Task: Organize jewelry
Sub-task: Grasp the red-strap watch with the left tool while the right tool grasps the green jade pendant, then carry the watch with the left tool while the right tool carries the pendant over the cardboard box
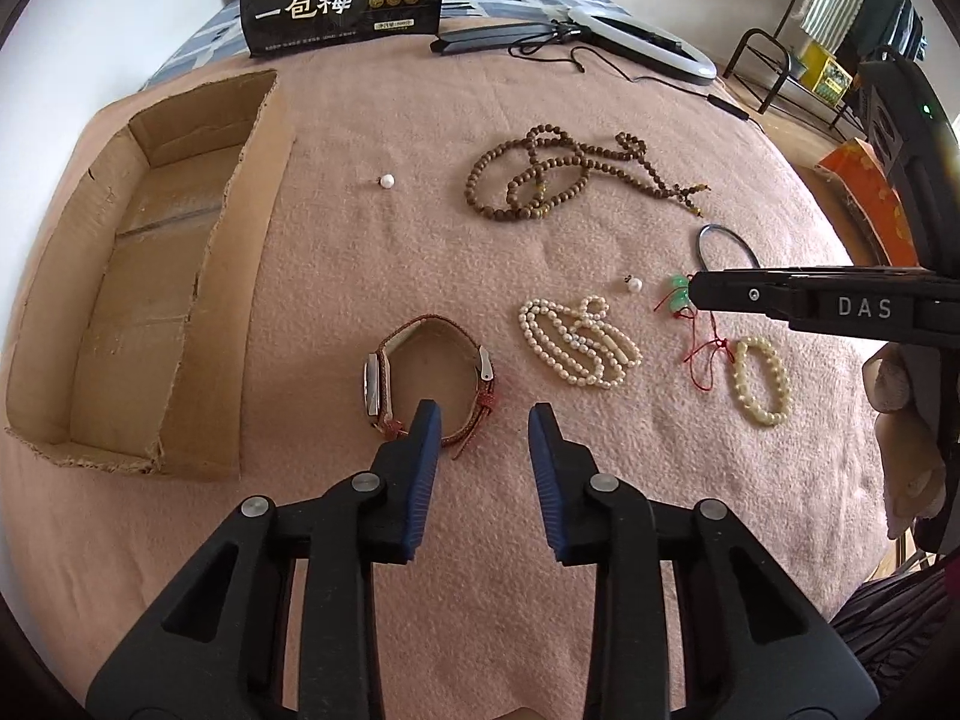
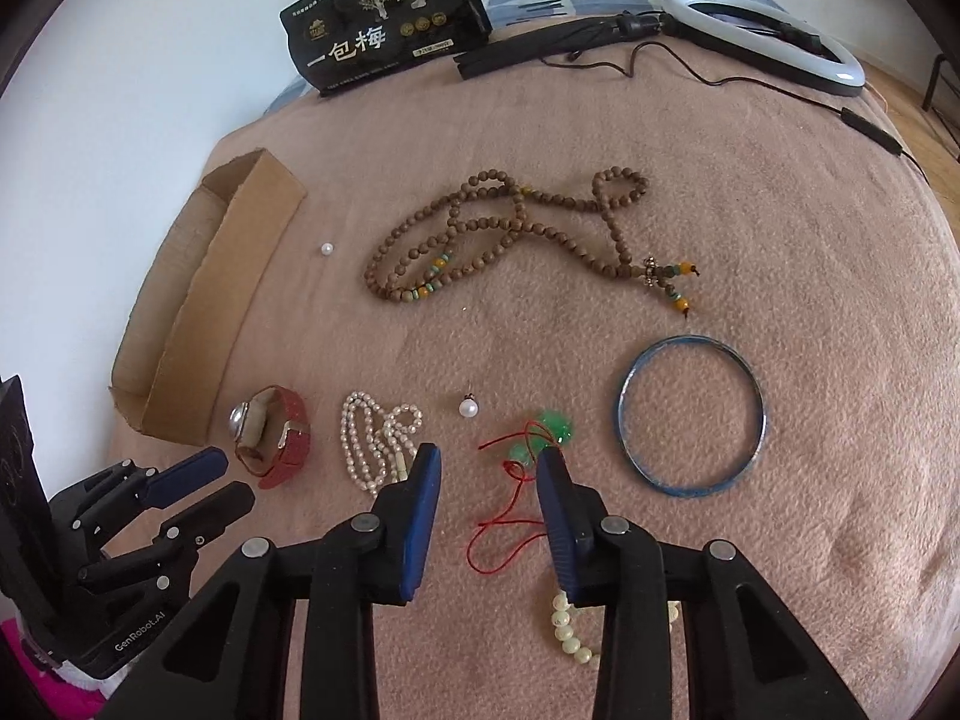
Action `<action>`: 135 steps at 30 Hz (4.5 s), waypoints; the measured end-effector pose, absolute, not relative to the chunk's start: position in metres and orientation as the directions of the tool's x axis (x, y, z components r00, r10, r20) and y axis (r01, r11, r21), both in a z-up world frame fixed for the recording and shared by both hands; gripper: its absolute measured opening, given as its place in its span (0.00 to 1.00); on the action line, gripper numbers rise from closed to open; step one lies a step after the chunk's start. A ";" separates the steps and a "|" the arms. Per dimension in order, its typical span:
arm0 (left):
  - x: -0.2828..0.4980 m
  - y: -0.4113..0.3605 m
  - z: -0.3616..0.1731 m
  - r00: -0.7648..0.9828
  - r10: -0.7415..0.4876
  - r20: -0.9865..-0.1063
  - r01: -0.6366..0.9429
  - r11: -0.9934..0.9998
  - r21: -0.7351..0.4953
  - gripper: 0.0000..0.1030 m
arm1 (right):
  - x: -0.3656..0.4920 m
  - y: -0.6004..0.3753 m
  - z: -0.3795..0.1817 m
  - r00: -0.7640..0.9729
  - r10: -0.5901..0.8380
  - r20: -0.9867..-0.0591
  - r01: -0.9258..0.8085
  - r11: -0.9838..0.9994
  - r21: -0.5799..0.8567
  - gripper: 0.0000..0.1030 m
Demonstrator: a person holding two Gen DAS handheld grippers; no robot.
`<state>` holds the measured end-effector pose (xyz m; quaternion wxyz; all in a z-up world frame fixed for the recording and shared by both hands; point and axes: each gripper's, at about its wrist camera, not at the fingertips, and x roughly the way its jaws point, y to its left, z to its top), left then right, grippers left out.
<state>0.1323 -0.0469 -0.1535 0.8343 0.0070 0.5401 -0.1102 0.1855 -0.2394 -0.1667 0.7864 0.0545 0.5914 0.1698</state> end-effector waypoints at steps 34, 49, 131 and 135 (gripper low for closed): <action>0.155 -0.052 -0.188 0.353 -0.181 -0.918 0.206 0.972 -0.113 0.09 | 0.201 -0.224 -0.198 0.254 0.181 -0.950 -0.228 0.966 0.123 0.13; 0.148 -0.047 -0.154 0.406 -0.250 -0.879 0.195 0.963 -0.184 0.07 | 0.179 -0.235 -0.153 0.349 0.219 -0.911 -0.252 0.959 0.133 0.11; 0.178 0.150 -0.120 0.549 -0.050 -0.835 -0.110 0.985 -0.131 0.07 | 0.254 0.026 -0.125 0.394 0.414 -0.820 -0.518 0.837 0.174 0.11; 0.178 0.150 -0.120 0.549 -0.050 -0.834 -0.111 0.985 -0.133 0.07 | 0.254 0.028 -0.127 0.393 0.414 -0.821 -0.521 0.836 0.172 0.11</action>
